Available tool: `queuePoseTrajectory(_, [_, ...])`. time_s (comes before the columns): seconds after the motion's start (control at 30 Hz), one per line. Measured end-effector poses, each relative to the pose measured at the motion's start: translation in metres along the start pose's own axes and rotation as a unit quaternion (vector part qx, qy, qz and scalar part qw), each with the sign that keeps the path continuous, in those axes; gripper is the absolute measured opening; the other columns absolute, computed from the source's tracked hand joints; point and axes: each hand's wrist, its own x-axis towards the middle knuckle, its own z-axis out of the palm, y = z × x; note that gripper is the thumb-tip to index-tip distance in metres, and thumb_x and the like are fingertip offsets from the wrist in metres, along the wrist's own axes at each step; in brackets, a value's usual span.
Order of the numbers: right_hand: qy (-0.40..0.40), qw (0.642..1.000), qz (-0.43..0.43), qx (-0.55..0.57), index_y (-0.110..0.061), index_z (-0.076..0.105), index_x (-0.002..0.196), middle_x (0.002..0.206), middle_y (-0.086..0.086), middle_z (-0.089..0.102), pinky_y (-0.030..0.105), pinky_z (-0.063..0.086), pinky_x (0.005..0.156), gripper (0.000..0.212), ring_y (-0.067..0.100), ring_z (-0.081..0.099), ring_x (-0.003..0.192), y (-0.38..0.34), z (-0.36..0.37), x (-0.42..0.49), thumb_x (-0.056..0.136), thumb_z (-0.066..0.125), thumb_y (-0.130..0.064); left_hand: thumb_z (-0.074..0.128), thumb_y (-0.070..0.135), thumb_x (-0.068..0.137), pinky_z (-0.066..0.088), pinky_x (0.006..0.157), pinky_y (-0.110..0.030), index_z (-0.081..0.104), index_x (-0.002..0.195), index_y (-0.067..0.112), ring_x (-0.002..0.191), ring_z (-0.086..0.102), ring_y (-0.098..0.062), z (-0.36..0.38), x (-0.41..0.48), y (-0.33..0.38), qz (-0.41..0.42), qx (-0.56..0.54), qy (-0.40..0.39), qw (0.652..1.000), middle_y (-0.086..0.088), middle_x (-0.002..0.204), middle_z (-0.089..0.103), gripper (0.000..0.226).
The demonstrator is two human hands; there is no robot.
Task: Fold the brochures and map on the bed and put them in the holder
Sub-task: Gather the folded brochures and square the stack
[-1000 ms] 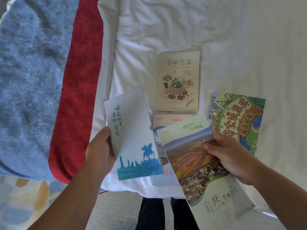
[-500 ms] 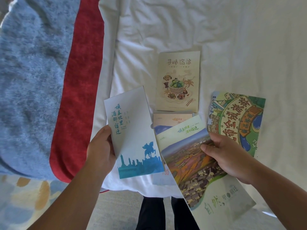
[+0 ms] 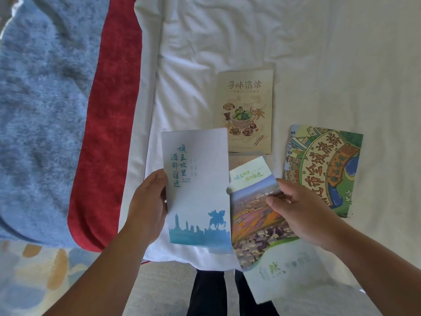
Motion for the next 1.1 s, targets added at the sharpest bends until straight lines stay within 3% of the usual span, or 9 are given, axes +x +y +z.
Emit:
queuePoseTrajectory(0.2, [0.035,0.999,-0.031,0.022,-0.021,0.053,0.074,0.08,0.018,0.063,0.019,0.025,0.037,0.024,0.004,0.034,0.038,-0.012,0.001,0.001,0.098,0.055,-0.018,0.036,0.022,0.105,0.052,0.088,-0.042,0.074,0.088,0.037,0.086,0.07,-0.008,0.006,-0.01,0.003,0.014,0.072,-0.013,0.997,0.006,0.1,0.074,0.044])
queuePoseTrajectory(0.3, [0.036,0.996,-0.026,0.08,-0.028,0.057,0.073,0.079,0.004,0.065,0.023,0.025,0.039,0.025,0.007,0.032,0.039,-0.014,0.005,0.002,0.098,0.056,-0.023,0.034,0.025,0.106,0.053,0.093,-0.045,0.073,0.091,0.037,0.096,0.069,-0.016,0.009,-0.016,-0.001,0.006,0.101,-0.04,0.994,0.004,0.103,0.073,0.043])
queuePoseTrajectory(0.43, [0.054,0.994,-0.023,0.094,-0.032,0.061,0.081,0.083,0.011,0.063,0.036,0.031,0.054,0.018,0.019,0.04,0.056,-0.02,0.009,0.004,0.098,0.056,-0.028,0.035,0.026,0.106,0.052,0.094,-0.044,0.073,0.089,0.041,0.095,0.069,-0.013,0.012,-0.02,-0.004,0.001,0.081,-0.025,0.996,0.007,0.103,0.073,0.044])
queuePoseTrajectory(0.6, [0.061,0.99,-0.029,0.126,-0.034,0.062,0.084,0.067,-0.018,0.063,0.041,0.033,0.066,0.019,0.024,0.045,0.07,-0.023,0.0,0.008,0.098,0.056,-0.023,0.037,0.028,0.106,0.053,0.094,-0.047,0.073,0.091,0.038,0.103,0.066,-0.025,0.006,-0.019,-0.003,-0.005,0.072,-0.019,0.997,0.003,0.103,0.073,0.041])
queuePoseTrajectory(0.7, [0.072,0.988,-0.029,0.13,-0.033,0.063,0.082,0.065,-0.02,0.061,0.042,0.033,0.068,0.021,0.024,0.045,0.073,-0.028,-0.005,0.007,0.098,0.056,-0.022,0.039,0.027,0.105,0.054,0.091,-0.045,0.074,0.092,0.035,0.101,0.067,-0.024,0.005,-0.023,0.002,-0.013,0.063,-0.032,0.997,0.001,0.104,0.073,0.038])
queuePoseTrajectory(0.9, [0.116,0.984,-0.028,0.134,-0.035,0.064,0.079,0.061,-0.017,0.057,0.035,0.033,0.061,0.023,0.018,0.045,0.066,-0.053,-0.022,-0.007,0.097,0.058,-0.023,0.048,0.02,0.101,0.058,0.071,-0.03,0.074,0.093,0.028,0.096,0.071,-0.019,0.007,-0.039,0.037,0.019,0.037,-0.064,0.997,-0.001,0.108,0.073,0.029])
queuePoseTrajectory(1.1, [0.129,0.97,-0.072,0.196,-0.034,0.07,0.081,0.072,0.002,0.055,0.043,0.035,0.068,0.023,0.026,0.044,0.074,-0.108,-0.052,-0.042,0.093,0.058,-0.019,0.052,0.022,0.099,0.059,0.068,-0.027,0.075,0.093,0.03,0.093,0.072,-0.015,0.019,-0.075,0.107,0.082,0.034,-0.068,0.994,0.002,0.105,0.075,0.025])
